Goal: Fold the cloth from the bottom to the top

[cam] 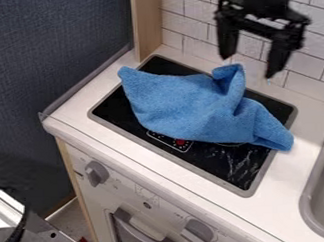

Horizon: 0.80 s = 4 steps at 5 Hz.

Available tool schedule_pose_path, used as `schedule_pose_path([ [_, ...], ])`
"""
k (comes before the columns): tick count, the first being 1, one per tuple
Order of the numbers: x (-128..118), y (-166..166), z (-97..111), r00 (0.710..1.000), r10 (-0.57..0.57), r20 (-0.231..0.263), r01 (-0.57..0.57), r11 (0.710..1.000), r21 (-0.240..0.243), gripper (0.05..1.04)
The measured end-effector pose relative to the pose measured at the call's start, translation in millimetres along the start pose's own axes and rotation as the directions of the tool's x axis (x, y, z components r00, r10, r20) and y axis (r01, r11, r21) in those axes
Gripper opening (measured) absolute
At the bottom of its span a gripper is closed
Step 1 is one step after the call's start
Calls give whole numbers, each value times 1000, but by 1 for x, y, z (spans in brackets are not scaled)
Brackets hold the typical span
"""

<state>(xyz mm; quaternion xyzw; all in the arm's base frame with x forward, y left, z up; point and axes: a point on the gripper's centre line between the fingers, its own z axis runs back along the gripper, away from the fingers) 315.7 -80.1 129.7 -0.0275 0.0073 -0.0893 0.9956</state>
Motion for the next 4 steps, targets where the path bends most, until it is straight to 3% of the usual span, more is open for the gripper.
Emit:
schedule_pose_path([
  [2, -21, -45, -8, 999, -28, -17, 28, 999, 40, 1008],
  [3, -15, -59, -16, 998, -53, 13, 53, 998, 36, 1008],
  [4, -9, -66, -49, 999, -46, -3, 46, 998, 47, 1008],
])
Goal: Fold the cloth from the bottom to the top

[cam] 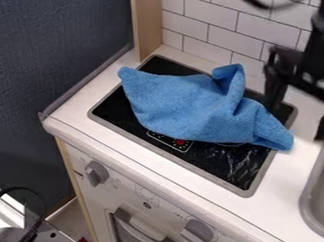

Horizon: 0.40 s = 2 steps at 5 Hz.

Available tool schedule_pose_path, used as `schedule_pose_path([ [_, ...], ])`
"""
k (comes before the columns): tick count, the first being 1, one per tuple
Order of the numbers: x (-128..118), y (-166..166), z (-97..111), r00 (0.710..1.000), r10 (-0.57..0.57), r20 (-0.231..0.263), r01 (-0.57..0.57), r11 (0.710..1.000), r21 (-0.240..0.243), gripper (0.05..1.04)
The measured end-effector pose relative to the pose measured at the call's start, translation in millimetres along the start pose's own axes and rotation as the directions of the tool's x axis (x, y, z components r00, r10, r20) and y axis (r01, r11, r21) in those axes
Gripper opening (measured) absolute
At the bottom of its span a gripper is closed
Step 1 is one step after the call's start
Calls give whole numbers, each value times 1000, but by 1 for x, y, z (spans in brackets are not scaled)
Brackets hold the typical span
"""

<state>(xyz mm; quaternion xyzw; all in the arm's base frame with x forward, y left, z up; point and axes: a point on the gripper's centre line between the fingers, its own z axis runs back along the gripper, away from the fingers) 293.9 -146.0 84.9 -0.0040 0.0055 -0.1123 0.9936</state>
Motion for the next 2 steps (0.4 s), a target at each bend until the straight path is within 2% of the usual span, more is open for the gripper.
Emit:
schedule_pose_path([
  [1, 1, 2, -19, 1000, 11, -19, -11, 1000, 12, 1008],
  [2, 0, 16, -34, 1000, 21, -5, -21, 1000, -22, 1008],
])
